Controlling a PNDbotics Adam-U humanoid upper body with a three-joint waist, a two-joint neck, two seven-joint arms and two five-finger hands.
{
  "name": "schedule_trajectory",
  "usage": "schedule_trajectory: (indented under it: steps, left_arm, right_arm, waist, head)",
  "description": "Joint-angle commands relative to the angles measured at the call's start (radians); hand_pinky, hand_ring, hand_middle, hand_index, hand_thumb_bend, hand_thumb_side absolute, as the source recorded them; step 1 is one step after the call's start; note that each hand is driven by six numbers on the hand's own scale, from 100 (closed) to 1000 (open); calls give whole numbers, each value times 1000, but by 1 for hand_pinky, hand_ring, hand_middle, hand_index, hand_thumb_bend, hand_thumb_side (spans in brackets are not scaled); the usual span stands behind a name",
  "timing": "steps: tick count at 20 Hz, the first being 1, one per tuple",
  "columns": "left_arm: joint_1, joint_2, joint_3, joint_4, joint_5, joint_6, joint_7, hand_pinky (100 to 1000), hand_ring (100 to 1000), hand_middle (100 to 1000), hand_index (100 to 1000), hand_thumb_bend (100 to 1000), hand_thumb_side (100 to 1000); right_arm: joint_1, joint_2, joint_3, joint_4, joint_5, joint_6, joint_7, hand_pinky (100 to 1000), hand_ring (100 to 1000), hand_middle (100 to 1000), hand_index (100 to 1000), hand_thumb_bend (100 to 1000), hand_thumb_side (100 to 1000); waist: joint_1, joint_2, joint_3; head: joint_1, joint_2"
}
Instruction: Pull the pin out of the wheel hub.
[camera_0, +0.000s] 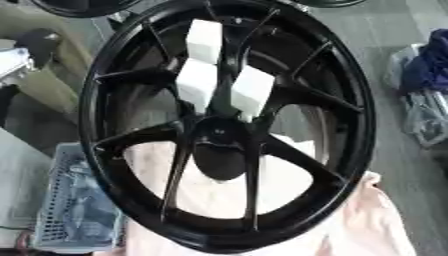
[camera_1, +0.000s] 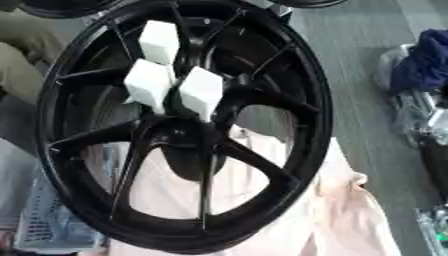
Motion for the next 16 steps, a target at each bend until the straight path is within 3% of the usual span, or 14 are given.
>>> schedule_trajectory:
  steps: [1,6,16]
  left_arm:
    - [-47,17,-22,-13,15,51,-44,839,760,743,811,100,597]
    - [-118,10,-97,46,1,94,-107,849,777,764,830,100,610]
    - [-282,-105,-208,248,-62,56,-195,859,793,778,847,100,562]
  right_arm:
    - [4,-22,-2,-10,-7,-1,1,596,756,679,797,100,296]
    - [11,-22,2,-10,-6,4,4,594,756,678,797,100,304]
    - [20,-23,6,-10,-1,13,1,592,755,677,796,100,314]
  waist:
    - [4,-25,-2]
    - [11,-28,-1]
    - [25,-32,7]
  head:
    - [2,5]
    - [-3,4]
    - [-28,2]
